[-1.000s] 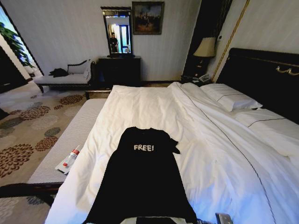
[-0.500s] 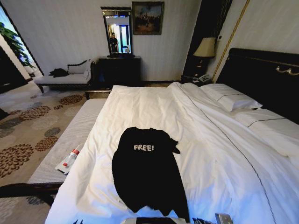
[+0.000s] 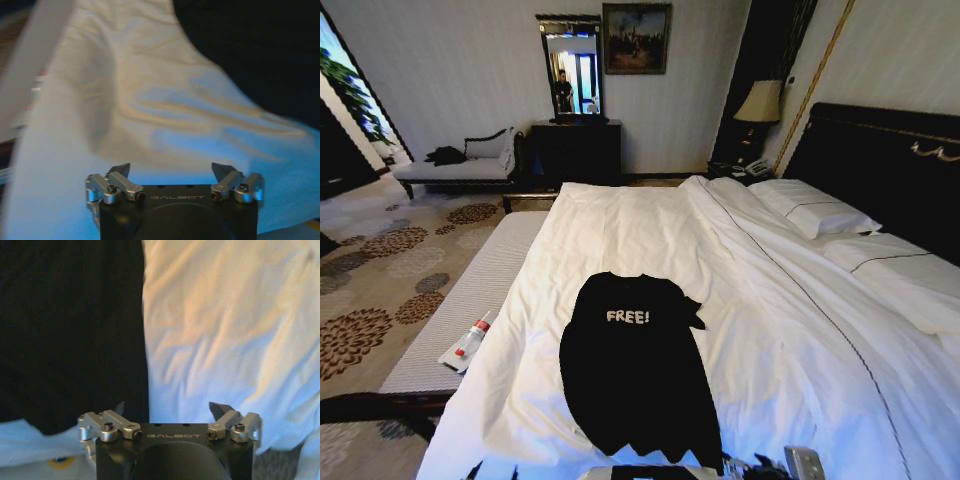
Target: Fold the clothes on the bed.
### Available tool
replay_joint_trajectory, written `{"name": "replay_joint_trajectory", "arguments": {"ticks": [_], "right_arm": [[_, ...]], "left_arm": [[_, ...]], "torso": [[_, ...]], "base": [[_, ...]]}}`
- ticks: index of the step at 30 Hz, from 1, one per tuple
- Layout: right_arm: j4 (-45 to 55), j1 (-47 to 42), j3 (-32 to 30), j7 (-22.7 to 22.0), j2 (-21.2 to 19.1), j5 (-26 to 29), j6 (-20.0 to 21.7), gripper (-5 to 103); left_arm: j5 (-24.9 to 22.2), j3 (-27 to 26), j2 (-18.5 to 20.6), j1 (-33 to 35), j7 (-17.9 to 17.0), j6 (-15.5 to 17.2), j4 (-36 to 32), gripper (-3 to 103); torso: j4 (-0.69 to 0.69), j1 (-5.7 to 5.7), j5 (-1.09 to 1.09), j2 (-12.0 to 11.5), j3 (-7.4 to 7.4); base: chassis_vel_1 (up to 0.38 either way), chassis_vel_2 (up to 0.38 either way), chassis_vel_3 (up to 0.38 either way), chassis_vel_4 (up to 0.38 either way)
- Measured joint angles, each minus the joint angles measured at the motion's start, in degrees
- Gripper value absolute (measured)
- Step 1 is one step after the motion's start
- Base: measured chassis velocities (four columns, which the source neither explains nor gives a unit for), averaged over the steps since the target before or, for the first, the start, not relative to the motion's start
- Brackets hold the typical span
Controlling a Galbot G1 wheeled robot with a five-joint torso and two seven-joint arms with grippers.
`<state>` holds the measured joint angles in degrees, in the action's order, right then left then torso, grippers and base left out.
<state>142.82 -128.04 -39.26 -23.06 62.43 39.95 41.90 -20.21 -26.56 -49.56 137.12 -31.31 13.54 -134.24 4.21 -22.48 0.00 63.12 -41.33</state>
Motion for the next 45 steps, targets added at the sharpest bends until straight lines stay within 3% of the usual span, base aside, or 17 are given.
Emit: {"name": "replay_joint_trajectory", "arguments": {"ticks": [3, 5, 10, 18, 21, 23, 27, 29, 33, 38, 42, 45], "right_arm": [[0.4, 0.4, -1.2, -0.5, -0.3, -0.2, -0.1, 99], [0.4, 0.8, -3.5, -0.8, -1.1, -0.1, -0.3, 100], [0.5, 1.4, -7.0, -0.8, -2.5, 1.1, -0.5, 100], [0.5, 1.3, -9.0, -1.0, -1.4, 1.7, -0.8, 100], [0.5, 0.9, -9.5, -1.0, -1.0, 1.8, -0.7, 100], [0.5, 0.7, -9.7, -1.1, -0.9, 1.7, -0.7, 100], [0.5, 0.1, -10.3, -1.1, -0.4, 1.7, -0.6, 100], [0.5, -0.1, -10.3, -1.1, -0.3, 1.7, -0.6, 100], [0.5, -0.2, -10.2, -1.1, 0.2, 1.6, -0.5, 100], [0.4, -0.3, -10.1, -1.1, 0.3, 1.5, -0.5, 100], [0.4, -0.7, -10.8, -1.2, 0.1, 2.0, -0.4, 100], [0.4, -0.7, -11.0, -1.3, 0.2, 2.2, -0.4, 100]], "left_arm": [[-3.1, 1.1, 1.2, -3.0, 3.7, 0.0, 1.0, 98], [-9.0, 2.7, 2.8, -7.0, 7.2, 1.0, 1.5, 103], [-15.1, 5.9, 2.9, -11.4, 9.1, 1.0, 2.0, 99], [-22.7, 11.5, 2.0, -19.0, 9.7, 0.1, 3.9, 93], [-25.9, 14.2, 1.0, -22.9, 8.7, 1.1, 5.3, 77], [-26.4, 14.9, 0.7, -23.7, 8.5, 1.2, 5.8, 77], [-27.5, 17.4, -0.6, -26.6, 8.3, 1.5, 7.4, 55], [-27.5, 17.8, -0.8, -27.1, 8.3, 1.6, 7.5, 55], [-27.4, 18.4, -1.2, -28.9, 8.3, 1.7, 7.8, 33], [-26.7, 19.2, -1.7, -30.7, 8.3, 2.0, 9.8, 22], [-26.3, 20.0, -2.5, -31.8, 8.4, 2.0, 11.4, 2], [-26.3, 20.0, -2.4, -32.1, 8.5, 2.0, 11.6, 0]], "torso": [[-0.01, 0.0, -0.02, 0.0, 0.0], [0.01, 0.0, 0.0, 0.0, 0.0], [-0.02, 0.0, -0.01, 0.0, 0.0], [0.0, 0.0, -0.01, 0.0, 0.0], [0.0, 0.0, 0.0, 0.0, 0.0], [0.0, 0.0, 0.0, 0.0, 0.0], [0.0, 0.0, 0.0, 0.0, 0.0], [0.0, 0.0, 0.0, 0.0, 0.0], [0.0, 0.0, 0.0, 0.0, 0.0], [0.0, 0.0, -0.01, 0.0, 0.0], [-0.01, 0.01, 0.0, 0.0, 0.0], [0.0, 0.01, 0.0, 0.0, 0.0]], "base": [[0.0, 0.0, 0.0, 0.0], [0.0, 0.0, 0.0, 0.0], [0.0, 0.0, 0.0, 0.0], [0.0, 0.0, 0.0, 0.0], [0.0, 0.0, 0.0, 0.0], [0.0, 0.0, 0.0, 0.0], [0.0, 0.0, 0.0, 0.0], [0.0, 0.0, 0.0, 0.0], [0.0, 0.0, 0.0, 0.0], [0.0, 0.0, 0.0, 0.0], [0.0, 0.0, 0.0, 0.0], [0.0, 0.0, 0.0, 0.0]]}}
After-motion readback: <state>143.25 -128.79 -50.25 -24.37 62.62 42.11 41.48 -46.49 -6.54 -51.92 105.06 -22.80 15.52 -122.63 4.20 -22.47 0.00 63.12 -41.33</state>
